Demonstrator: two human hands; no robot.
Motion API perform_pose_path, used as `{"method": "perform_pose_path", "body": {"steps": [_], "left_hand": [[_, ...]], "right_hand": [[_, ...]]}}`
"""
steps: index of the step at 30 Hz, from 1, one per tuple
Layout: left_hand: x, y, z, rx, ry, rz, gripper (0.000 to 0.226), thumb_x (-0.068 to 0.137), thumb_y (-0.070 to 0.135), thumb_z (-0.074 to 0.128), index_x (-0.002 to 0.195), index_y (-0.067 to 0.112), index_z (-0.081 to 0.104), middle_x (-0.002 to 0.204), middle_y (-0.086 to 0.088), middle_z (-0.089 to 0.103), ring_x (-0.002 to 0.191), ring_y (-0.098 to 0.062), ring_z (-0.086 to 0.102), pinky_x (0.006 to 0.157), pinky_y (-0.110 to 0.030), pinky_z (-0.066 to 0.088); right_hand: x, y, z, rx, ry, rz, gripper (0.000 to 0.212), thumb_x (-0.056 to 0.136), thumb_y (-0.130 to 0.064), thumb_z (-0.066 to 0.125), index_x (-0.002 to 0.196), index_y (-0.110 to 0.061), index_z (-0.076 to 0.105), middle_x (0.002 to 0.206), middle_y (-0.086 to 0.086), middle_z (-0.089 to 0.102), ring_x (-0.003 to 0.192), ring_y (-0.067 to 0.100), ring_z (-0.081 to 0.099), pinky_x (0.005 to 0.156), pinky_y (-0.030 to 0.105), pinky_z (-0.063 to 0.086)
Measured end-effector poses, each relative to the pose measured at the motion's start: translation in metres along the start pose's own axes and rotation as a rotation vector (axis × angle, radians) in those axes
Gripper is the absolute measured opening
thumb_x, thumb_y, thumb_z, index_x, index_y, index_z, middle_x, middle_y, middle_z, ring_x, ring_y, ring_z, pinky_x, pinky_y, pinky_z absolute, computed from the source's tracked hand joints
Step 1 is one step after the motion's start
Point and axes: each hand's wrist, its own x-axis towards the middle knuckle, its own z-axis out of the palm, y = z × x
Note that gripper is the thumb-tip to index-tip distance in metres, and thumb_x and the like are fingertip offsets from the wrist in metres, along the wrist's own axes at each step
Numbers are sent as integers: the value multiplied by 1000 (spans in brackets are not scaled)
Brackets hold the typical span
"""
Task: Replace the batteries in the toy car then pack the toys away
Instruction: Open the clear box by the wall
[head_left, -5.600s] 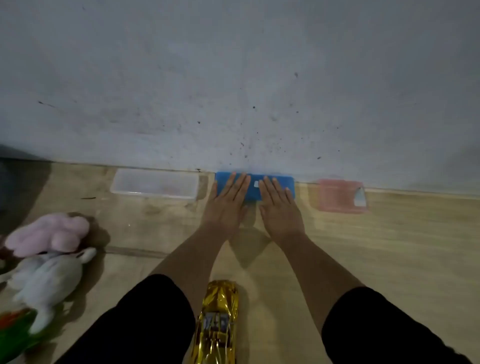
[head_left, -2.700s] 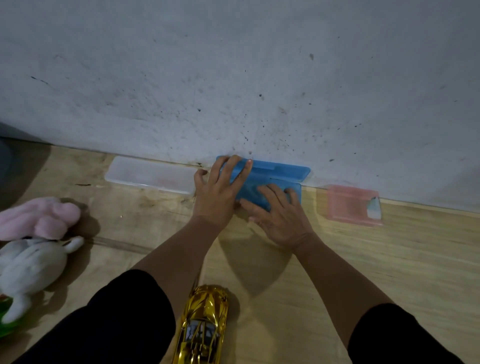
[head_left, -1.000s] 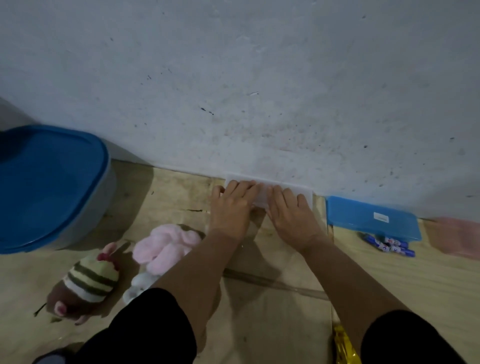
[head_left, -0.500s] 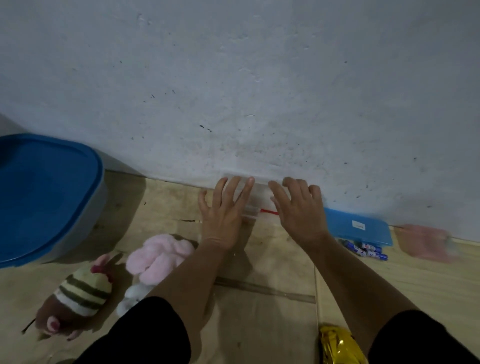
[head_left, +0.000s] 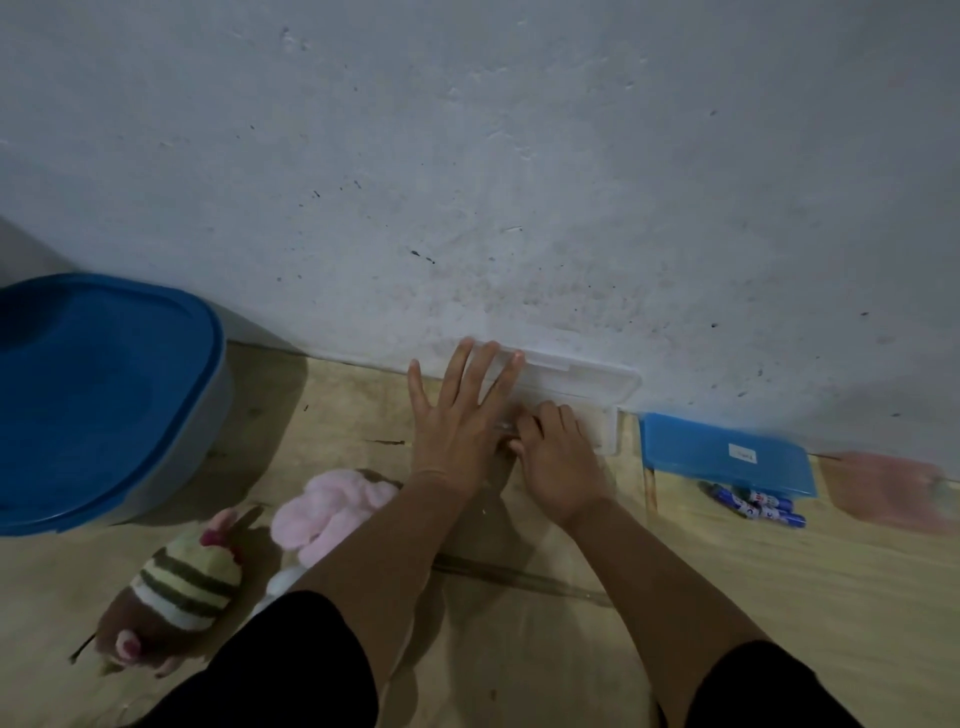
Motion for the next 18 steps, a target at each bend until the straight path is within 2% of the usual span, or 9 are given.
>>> {"method": "perform_pose_path", "body": {"steps": [2,3,5,7,9,11,15,17,18], "left_hand": [[0,0,-4,-32,-21,6,76,71,46,32,143,23,30,147,-5,25,139,-25,21,103,-69,16],[-1,0,-5,-41,-38,20,76,71,48,33,142,22,32,146,-4,26,139,-24,21,103,-68,18],[-5,-1,-6,-19,-91,45,82,71,55,50,143,19,31,147,-3,32,139,-23,22,103,-67,24],[-8,-2,-9,19,-185,50,100,66,58,66,146,18,20,152,-2,32,141,-21,15,106,-64,23],[-8,-4,-12,10,-253,76,106,74,59,62,150,19,-2,160,1,10,146,-20,-5,111,-63,7],[-6,-3,-15,-10,-330,85,102,83,59,52,148,22,-17,160,5,-13,145,-18,-19,111,-60,-7],[-5,-1,-21,-33,-341,73,98,86,56,48,147,21,-21,158,6,-21,145,-17,-22,112,-59,-8],[-4,-1,-22,-16,-356,80,103,84,58,51,147,20,-21,157,5,-23,144,-18,-22,111,-60,-7],[-4,-1,-24,-4,-358,87,107,83,59,54,147,20,-22,157,4,-24,144,-19,-23,111,-61,-6]], "right_hand": [[-1,1,-2,32,-25,-16,25,94,-22,44,114,-13,54,108,11,52,97,25,49,86,37,48],[-3,2,-3,38,-42,-30,23,95,-21,45,116,-15,53,111,10,50,99,23,48,87,34,47],[-10,3,-7,35,-79,-59,25,95,-20,46,119,-17,51,114,8,49,103,21,47,89,30,44],[-19,2,-8,42,-104,-73,28,93,-18,48,122,-18,51,115,8,51,104,21,47,89,29,42],[-26,1,-9,40,-118,-83,34,92,-16,48,126,-19,49,115,7,52,105,22,47,91,30,41],[-28,2,-9,41,-115,-87,36,94,-18,46,130,-19,46,118,6,52,109,22,46,95,30,37],[-28,3,-9,-15,-117,-73,47,98,-36,36,141,-16,33,126,8,47,115,24,43,100,35,34],[-30,5,-15,-51,-57,-59,53,97,-33,43,144,-13,29,122,11,49,110,26,47,97,39,39],[-32,7,-19,-87,-3,-54,55,94,-29,50,143,-11,31,116,12,53,103,26,51,91,39,44]]}}
